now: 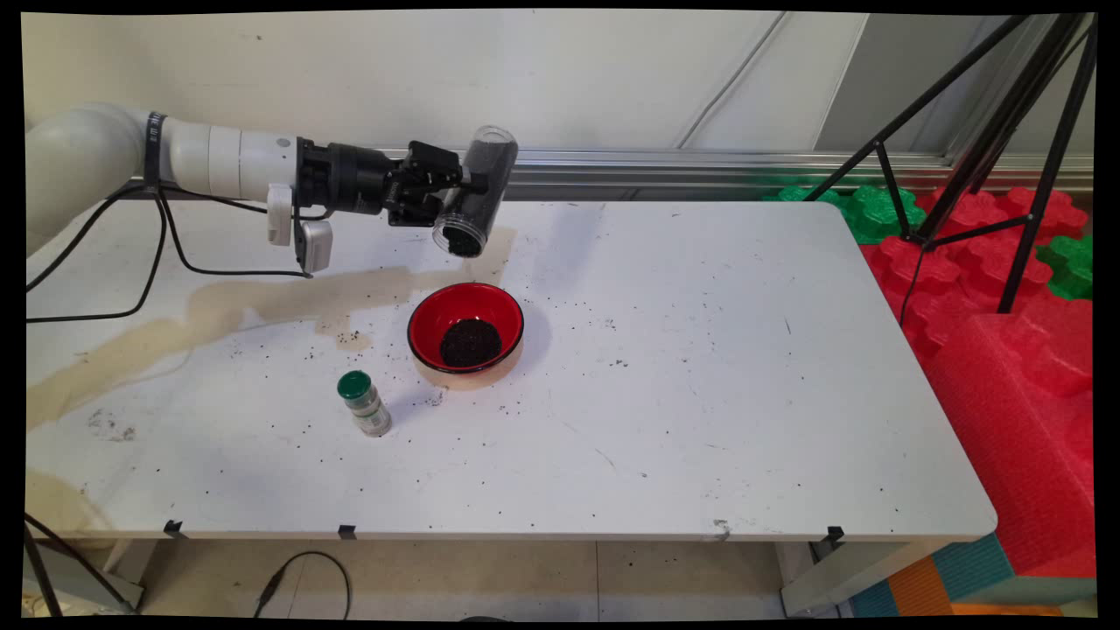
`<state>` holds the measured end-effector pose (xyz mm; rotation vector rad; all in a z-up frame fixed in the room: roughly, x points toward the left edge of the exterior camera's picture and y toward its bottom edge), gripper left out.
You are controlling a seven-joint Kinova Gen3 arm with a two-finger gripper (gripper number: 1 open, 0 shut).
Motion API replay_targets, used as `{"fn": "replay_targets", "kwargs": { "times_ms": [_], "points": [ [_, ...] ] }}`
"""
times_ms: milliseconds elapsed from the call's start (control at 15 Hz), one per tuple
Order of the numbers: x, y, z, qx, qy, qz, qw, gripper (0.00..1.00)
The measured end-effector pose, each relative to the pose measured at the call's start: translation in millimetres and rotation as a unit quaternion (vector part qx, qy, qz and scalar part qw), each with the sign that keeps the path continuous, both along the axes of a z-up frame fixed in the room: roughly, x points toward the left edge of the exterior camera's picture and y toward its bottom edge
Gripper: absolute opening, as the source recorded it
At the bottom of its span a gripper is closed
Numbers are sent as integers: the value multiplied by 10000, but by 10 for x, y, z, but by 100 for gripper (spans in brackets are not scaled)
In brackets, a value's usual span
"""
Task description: Pour the black seasoning powder in the red bowl
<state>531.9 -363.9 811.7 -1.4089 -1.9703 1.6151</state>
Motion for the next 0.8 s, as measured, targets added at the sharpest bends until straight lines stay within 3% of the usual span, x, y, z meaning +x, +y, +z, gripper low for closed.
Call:
{"fn": "replay_targets", "kwargs": {
  "times_ms": [400,600,800],
  "points": [
    [31,-7,62,526,490,288,9970,0],
    [49,-4,103,849,757,422,9926,0],
    [64,1,155,1224,1050,550,9854,0]
  ]
}}
